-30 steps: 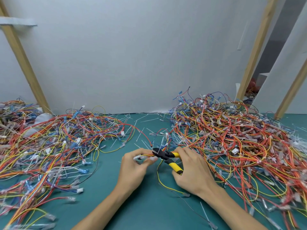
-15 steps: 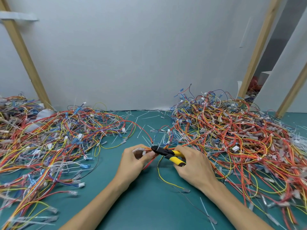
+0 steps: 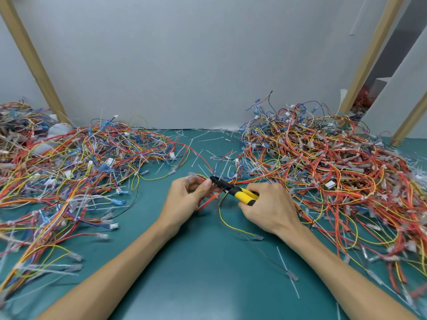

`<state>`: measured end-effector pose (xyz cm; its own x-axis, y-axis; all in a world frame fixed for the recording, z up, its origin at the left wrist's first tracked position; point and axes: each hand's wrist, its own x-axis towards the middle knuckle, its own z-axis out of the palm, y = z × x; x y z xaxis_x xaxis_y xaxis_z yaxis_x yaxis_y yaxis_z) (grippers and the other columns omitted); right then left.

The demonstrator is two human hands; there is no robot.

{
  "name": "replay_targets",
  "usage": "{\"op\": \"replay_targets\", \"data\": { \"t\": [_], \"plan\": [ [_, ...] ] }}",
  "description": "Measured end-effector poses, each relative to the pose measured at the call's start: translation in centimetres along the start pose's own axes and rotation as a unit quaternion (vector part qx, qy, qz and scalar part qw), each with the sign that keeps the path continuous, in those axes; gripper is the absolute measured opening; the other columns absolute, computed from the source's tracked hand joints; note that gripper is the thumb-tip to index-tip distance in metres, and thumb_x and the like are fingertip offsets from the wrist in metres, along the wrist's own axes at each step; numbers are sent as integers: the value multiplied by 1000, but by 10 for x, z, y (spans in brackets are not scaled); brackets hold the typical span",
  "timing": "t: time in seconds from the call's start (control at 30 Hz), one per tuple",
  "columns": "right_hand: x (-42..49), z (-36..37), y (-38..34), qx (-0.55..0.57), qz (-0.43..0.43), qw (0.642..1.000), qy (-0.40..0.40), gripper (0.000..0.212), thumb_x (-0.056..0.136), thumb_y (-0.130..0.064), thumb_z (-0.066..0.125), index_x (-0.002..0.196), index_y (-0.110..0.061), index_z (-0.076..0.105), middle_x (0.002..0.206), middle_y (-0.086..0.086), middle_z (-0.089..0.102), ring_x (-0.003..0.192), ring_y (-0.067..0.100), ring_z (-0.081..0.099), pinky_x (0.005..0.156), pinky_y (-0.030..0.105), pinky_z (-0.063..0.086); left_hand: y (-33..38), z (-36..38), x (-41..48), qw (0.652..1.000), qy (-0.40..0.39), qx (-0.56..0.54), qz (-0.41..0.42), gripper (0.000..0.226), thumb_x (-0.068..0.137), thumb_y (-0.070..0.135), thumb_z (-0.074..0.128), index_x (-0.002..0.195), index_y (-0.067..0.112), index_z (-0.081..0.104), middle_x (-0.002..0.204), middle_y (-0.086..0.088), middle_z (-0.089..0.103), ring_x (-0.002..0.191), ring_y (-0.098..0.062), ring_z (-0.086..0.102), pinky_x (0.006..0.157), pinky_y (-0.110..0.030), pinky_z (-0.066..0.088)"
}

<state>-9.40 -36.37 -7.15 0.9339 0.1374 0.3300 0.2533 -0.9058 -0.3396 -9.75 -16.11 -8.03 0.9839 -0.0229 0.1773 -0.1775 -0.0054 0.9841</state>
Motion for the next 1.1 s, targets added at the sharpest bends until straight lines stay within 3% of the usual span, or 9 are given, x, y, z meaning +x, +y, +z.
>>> {"op": "replay_targets", "data": {
  "t": [0.17,0.23,0.33,0.43,0.7,0.93,1.1],
  "plan": [
    [1,0,1,12,-5,1000,-5,30,70,-43,67,56,-26,47,47,-4,44,61,28,50,57,30,35,-1,-1,1,1000,-10,1,-12,13,95,14,58,86,9,66,83,-1,77,77,-21,73,74,-27,52],
    [0,2,1,16,-9,1000,0,30,70,-43,67,56,-26,46,48,-4,44,61,28,49,56,29,34,-1,-2,1,1000,-11,-2,-12,13,95,16,58,85,10,65,83,-1,77,76,-21,73,67,-24,50],
    [-2,5,1,11,-23,999,30,28,66,-49,61,61,-23,52,48,-3,45,59,27,48,55,28,29,-2,-2,0,1000,-15,-5,-23,14,96,17,57,86,9,63,83,-1,76,72,-20,74,56,-24,39],
    [-4,7,3,7,-42,998,54,29,65,-50,59,69,-21,60,51,-3,51,58,25,50,53,28,35,-1,-2,1,999,-25,-12,-35,14,96,15,56,85,9,62,83,-2,76,71,-21,74,51,-20,36],
    [-5,8,5,20,-47,996,72,22,64,-49,59,68,-28,54,52,-6,51,56,23,49,54,27,41,0,-3,1,998,-45,-6,-31,14,97,17,55,84,11,60,82,-2,76,71,-20,74,51,-20,37],
    [-4,10,4,-2,-41,997,69,27,64,-51,59,71,-25,60,53,-3,54,58,25,51,54,26,34,0,-2,0,999,-33,-2,-30,15,97,14,56,82,10,58,78,1,75,70,-20,74,51,-23,34],
    [-3,11,5,-2,-47,996,71,30,67,-50,57,71,-21,59,54,-2,56,58,26,53,53,28,42,-1,-2,0,999,-32,4,-31,14,97,14,55,88,3,59,80,0,76,72,-21,74,52,-23,34]
  ]
}}
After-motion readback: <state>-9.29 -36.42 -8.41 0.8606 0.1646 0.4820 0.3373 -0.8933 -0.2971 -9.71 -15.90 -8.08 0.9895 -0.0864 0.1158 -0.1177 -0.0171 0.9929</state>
